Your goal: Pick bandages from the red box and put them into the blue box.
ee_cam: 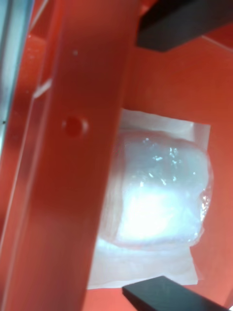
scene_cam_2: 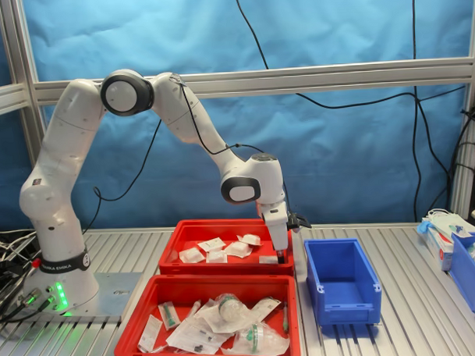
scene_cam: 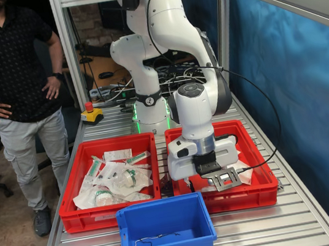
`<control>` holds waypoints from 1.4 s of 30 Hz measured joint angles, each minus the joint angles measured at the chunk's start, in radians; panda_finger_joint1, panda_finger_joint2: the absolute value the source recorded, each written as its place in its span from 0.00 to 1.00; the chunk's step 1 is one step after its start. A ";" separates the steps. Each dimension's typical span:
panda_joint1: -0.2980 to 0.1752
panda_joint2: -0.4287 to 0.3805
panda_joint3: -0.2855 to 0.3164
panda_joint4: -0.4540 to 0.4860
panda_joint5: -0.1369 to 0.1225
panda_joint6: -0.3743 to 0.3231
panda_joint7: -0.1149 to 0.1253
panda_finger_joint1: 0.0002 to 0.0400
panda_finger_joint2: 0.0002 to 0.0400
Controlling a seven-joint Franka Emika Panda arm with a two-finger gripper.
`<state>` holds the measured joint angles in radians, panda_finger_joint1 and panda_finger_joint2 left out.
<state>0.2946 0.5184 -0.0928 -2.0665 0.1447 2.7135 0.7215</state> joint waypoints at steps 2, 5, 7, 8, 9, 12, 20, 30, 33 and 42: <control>0.000 0.000 0.001 0.000 0.000 0.000 0.000 1.00 1.00; 0.000 0.000 0.003 0.000 0.000 0.000 0.000 1.00 1.00; 0.000 0.000 0.004 0.000 0.000 0.000 0.000 1.00 1.00; 0.000 0.000 0.004 0.000 0.000 0.000 0.000 1.00 1.00; 0.000 0.000 0.005 0.000 0.000 0.000 0.000 1.00 1.00; 0.000 0.000 0.005 0.000 0.000 0.000 0.000 1.00 1.00; 0.000 0.000 0.006 0.000 0.013 0.000 0.000 1.00 1.00; 0.000 0.000 0.006 0.000 0.018 0.000 0.000 1.00 1.00; 0.000 0.000 0.006 0.000 0.018 0.000 0.000 1.00 1.00; 0.000 0.012 0.006 0.003 0.021 0.000 0.000 1.00 1.00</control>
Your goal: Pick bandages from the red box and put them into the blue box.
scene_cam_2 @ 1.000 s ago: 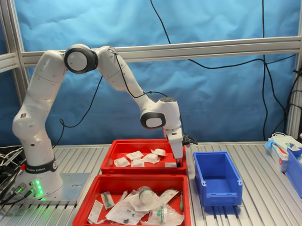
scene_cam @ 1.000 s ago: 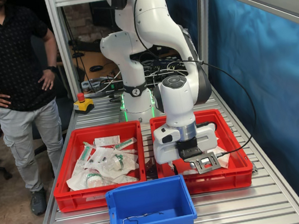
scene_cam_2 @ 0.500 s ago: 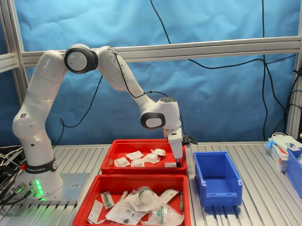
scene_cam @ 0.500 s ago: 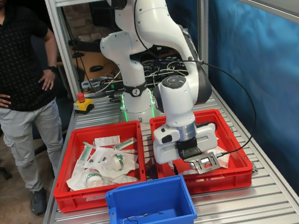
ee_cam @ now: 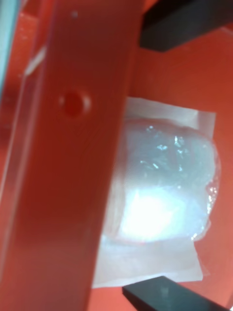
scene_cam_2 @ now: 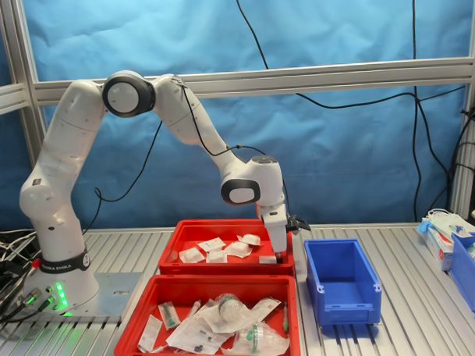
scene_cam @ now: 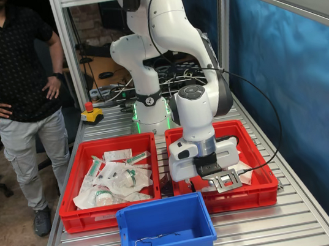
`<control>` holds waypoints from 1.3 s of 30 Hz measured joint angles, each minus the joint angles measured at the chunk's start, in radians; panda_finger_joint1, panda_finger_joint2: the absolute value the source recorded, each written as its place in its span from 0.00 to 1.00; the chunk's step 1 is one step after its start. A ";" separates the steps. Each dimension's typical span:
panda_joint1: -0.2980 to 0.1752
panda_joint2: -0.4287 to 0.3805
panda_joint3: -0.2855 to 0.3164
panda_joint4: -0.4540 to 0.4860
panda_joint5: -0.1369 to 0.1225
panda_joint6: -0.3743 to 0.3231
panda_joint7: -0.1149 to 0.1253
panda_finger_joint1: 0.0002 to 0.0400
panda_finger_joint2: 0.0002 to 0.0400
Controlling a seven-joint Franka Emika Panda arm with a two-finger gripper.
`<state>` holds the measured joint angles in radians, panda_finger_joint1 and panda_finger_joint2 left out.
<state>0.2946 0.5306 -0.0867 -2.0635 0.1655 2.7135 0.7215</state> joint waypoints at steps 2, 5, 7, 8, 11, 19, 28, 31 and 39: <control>0.000 0.007 0.000 0.000 0.001 0.000 0.000 1.00 1.00; 0.000 0.014 0.000 0.000 0.002 0.000 0.000 1.00 1.00; 0.000 0.020 0.000 0.000 0.003 0.000 0.000 1.00 1.00; 0.000 0.021 0.000 0.000 0.004 0.000 0.000 1.00 1.00; 0.001 0.024 0.000 0.002 0.005 0.000 0.000 1.00 1.00; 0.010 0.038 0.000 0.025 0.007 0.000 0.000 1.00 1.00; 0.013 0.057 0.000 0.043 0.008 0.000 0.000 1.00 1.00; 0.013 0.061 0.000 0.045 0.008 0.000 0.000 1.00 1.00; 0.013 0.066 0.000 0.045 0.008 0.000 0.000 1.00 1.00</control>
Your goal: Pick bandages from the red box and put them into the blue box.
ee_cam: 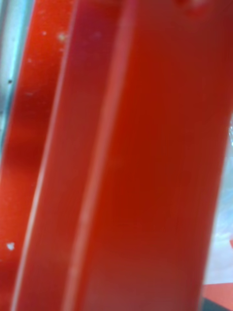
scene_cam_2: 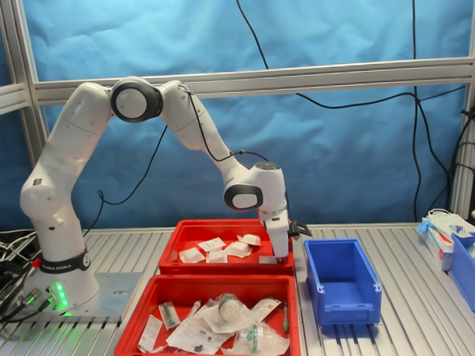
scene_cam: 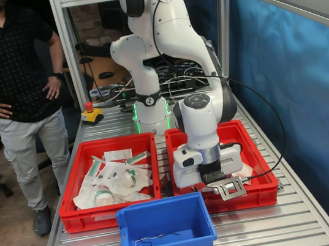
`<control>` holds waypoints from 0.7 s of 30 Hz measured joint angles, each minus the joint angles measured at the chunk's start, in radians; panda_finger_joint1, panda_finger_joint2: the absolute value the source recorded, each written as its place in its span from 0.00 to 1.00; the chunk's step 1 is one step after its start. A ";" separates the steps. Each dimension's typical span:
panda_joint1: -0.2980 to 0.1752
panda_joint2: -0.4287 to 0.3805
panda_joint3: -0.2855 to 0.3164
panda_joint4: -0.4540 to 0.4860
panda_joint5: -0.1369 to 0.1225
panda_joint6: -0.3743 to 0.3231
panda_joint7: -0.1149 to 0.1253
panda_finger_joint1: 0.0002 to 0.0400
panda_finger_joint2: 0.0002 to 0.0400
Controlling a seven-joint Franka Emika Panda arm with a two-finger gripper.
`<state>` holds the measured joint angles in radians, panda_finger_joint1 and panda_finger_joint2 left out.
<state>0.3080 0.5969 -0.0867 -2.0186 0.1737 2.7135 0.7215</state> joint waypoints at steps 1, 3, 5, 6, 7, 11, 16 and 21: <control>0.000 0.000 0.000 0.000 0.000 0.000 0.000 1.00 1.00; 0.000 0.001 0.000 0.000 0.000 0.000 0.000 1.00 1.00; 0.001 0.001 0.000 0.000 0.000 0.000 0.000 1.00 1.00; 0.001 0.001 0.000 0.000 0.000 0.000 0.000 1.00 1.00; 0.001 0.002 0.000 0.000 0.000 0.000 0.000 1.00 1.00; 0.003 0.006 0.000 0.000 0.000 0.000 0.000 1.00 1.00; 0.004 0.015 0.000 0.000 0.000 0.000 0.000 1.00 1.00; 0.004 0.019 0.000 0.002 0.000 0.001 0.000 1.00 1.00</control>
